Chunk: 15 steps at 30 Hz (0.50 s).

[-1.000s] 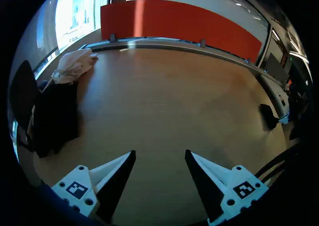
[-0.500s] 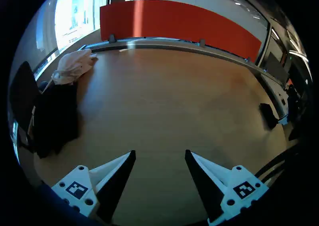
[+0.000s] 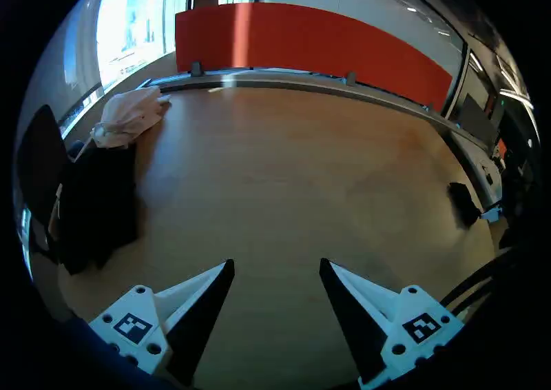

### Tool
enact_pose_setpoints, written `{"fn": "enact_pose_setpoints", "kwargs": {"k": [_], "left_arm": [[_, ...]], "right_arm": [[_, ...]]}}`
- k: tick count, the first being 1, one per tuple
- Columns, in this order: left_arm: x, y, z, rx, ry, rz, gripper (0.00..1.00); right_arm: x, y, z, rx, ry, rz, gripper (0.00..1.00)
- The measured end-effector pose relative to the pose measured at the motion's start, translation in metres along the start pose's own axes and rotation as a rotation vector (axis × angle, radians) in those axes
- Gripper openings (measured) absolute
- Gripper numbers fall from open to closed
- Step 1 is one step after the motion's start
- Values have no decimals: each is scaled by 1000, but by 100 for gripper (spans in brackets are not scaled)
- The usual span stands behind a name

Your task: Fold towel

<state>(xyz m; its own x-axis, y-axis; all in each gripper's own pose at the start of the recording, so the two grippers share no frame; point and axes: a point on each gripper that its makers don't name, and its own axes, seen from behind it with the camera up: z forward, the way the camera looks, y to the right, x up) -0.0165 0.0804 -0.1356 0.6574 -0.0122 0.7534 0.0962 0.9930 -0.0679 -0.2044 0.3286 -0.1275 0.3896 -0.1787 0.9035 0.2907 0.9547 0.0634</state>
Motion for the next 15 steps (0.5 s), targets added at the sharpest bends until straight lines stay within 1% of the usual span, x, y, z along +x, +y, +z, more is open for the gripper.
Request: {"fn": "enact_pose_setpoints", "kwargs": {"k": [9,12,15], "left_arm": [[5,-2,2,-4,9,11,92],[7,-4,2,-4,13,12,92],[11,-6,3,-4,20,14,92]], "right_arm": [[16,-16,-16,27,74,54,93],[25,-22,-22,37,110,73,93],[39,-30,-30,48,167,98,93]]}}
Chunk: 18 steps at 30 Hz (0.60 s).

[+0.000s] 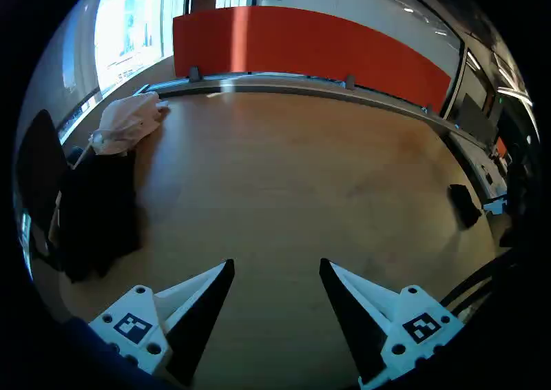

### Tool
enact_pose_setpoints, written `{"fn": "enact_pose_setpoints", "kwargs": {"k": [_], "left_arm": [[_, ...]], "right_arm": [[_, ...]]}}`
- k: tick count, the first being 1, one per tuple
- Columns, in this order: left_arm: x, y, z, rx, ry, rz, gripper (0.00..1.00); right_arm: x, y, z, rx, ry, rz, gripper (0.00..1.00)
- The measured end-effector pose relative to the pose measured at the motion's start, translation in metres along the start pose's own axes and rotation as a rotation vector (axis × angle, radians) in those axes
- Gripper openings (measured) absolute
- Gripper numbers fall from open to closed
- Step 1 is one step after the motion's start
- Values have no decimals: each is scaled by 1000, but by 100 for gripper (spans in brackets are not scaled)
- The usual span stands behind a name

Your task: Fold towel

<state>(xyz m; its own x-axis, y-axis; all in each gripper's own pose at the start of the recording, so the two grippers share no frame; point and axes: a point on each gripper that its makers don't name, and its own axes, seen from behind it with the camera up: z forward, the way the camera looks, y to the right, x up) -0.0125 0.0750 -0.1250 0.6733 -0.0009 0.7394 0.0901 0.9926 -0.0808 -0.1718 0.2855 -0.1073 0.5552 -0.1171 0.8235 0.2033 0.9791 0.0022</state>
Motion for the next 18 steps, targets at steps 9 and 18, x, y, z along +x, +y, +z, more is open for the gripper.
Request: {"fn": "enact_pose_setpoints", "kwargs": {"k": [9,18], "left_arm": [[14,-3,6,2,30,13,92],[37,-4,13,-2,85,18,92]], "right_arm": [[57,-41,-21,77,219,117,93],[109,-68,-45,109,430,176,92]]}}
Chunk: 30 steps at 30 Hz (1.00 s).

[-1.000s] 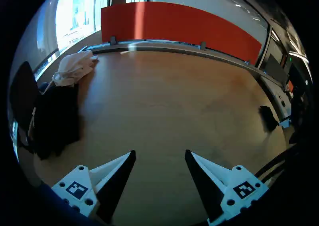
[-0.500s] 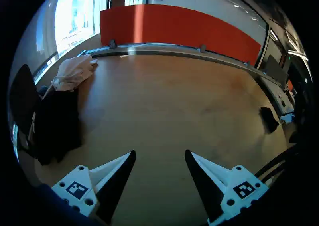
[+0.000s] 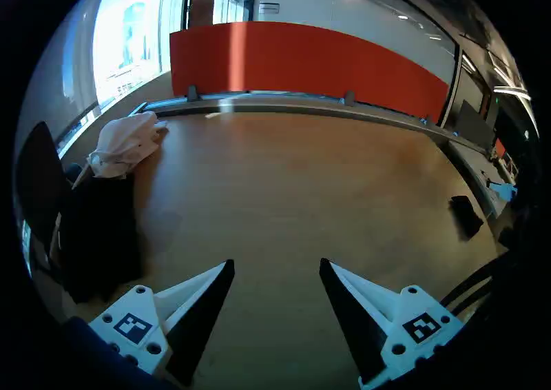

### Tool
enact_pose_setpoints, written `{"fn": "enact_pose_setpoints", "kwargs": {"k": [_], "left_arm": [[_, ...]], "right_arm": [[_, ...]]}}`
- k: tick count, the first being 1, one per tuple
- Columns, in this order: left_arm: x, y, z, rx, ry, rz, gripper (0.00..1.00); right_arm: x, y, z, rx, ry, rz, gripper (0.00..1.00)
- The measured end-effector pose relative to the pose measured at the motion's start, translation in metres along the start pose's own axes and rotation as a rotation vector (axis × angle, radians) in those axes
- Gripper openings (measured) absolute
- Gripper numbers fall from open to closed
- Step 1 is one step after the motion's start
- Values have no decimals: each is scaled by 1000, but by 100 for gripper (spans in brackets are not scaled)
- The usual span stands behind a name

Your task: Fold towel

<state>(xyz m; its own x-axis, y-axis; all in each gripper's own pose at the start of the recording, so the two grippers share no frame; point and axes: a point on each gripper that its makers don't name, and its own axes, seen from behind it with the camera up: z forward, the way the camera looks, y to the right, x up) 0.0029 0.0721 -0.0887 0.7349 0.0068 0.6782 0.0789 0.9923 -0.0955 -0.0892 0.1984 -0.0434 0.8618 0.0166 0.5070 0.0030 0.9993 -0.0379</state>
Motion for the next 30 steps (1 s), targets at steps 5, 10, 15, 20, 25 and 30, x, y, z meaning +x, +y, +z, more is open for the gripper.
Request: {"fn": "enact_pose_setpoints", "kwargs": {"k": [5,10,15,20,25,30], "left_arm": [[14,-2,4,4,44,-6,92],[35,-4,7,10,114,-22,92],[64,-4,5,4,219,-46,92],[93,-9,0,21,325,-56,92],[115,-12,-7,30,405,-62,91],[131,-9,-16,29,465,-48,92]], "right_arm": [[22,-15,0,17,97,11,92],[43,-31,-2,28,170,19,92],[68,-50,-5,30,245,19,92],[88,-66,-8,3,305,-3,92],[103,-92,-13,16,357,-31,92],[113,-115,-16,14,389,-42,92]]}}
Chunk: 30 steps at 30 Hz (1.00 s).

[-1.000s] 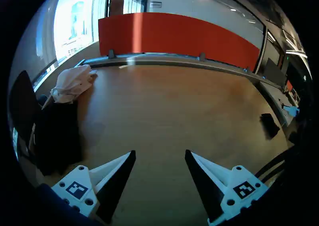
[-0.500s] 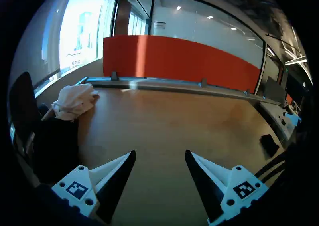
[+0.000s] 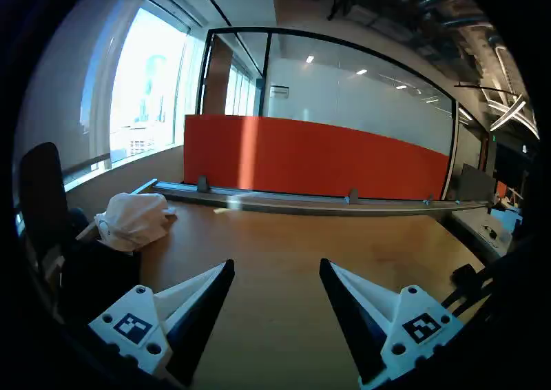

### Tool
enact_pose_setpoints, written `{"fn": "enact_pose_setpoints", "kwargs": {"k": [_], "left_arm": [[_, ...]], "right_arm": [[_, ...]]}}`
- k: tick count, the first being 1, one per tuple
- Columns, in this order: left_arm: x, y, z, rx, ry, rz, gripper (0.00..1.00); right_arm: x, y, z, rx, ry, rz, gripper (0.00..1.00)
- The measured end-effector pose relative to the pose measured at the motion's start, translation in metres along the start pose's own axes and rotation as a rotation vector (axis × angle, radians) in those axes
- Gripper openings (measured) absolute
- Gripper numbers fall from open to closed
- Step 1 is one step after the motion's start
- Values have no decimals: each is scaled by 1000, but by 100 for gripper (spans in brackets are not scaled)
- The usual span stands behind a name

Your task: Fold towel

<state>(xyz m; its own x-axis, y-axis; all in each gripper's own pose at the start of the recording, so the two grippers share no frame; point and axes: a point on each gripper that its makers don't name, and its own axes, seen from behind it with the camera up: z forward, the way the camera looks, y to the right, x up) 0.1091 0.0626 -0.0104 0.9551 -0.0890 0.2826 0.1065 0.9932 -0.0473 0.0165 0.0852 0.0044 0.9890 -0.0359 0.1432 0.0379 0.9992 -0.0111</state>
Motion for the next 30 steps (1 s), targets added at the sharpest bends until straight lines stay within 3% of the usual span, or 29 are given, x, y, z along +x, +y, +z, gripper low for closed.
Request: {"fn": "enact_pose_setpoints", "kwargs": {"k": [13,30], "left_arm": [[31,-5,-3,21,104,14,92],[39,-4,-2,22,176,71,92]], "right_arm": [[23,-50,2,25,56,28,92],[23,-76,4,46,27,38,92]]}}
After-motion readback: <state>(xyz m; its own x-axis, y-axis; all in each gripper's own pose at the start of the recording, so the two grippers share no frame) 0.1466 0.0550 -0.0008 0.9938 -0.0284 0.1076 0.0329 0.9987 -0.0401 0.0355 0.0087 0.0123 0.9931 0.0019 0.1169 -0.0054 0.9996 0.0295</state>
